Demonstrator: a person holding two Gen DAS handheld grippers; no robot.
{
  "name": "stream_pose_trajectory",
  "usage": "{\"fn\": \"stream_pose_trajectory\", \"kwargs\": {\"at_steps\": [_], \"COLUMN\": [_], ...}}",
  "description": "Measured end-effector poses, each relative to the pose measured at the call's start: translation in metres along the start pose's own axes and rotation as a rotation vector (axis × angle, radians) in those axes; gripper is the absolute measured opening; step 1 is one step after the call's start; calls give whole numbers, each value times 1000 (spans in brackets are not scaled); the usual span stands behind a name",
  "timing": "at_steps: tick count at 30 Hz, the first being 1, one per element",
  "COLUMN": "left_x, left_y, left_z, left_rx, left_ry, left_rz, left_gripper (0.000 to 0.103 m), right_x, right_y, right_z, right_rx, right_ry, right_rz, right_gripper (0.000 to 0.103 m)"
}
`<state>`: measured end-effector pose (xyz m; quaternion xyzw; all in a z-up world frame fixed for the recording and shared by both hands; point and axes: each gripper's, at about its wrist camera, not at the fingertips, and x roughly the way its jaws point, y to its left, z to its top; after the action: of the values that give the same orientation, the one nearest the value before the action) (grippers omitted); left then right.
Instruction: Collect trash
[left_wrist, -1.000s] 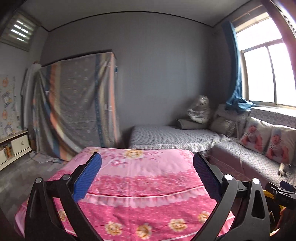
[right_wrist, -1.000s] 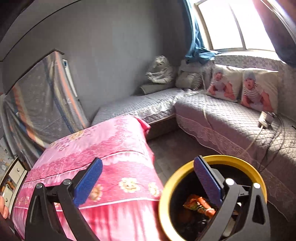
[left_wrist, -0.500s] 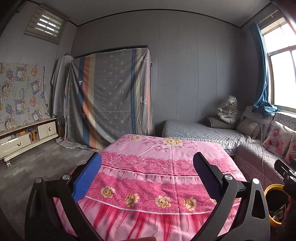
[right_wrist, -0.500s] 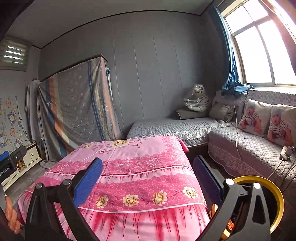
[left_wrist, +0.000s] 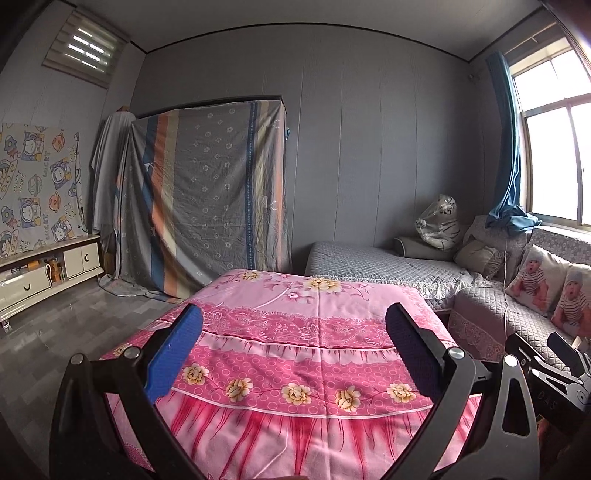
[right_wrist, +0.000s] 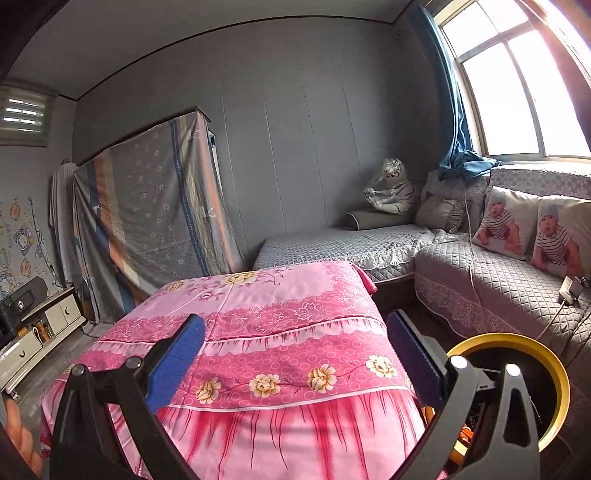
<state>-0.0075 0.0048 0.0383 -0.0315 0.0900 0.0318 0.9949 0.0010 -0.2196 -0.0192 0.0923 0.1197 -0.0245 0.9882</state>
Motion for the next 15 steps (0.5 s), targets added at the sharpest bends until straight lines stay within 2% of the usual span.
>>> {"fn": "stream_pose_trajectory", "kwargs": {"at_steps": [15], "left_x": [-2], "left_y": [-5], "left_z": [1], "left_rx": [17], "left_ry": [-1], "left_rz": [-18], "left_gripper": [95], "right_x": [3], "right_y": [1], "right_z": [0], "right_rx": [-5], "right_ry": [10], "right_rz": [3], "right_gripper": [95]}}
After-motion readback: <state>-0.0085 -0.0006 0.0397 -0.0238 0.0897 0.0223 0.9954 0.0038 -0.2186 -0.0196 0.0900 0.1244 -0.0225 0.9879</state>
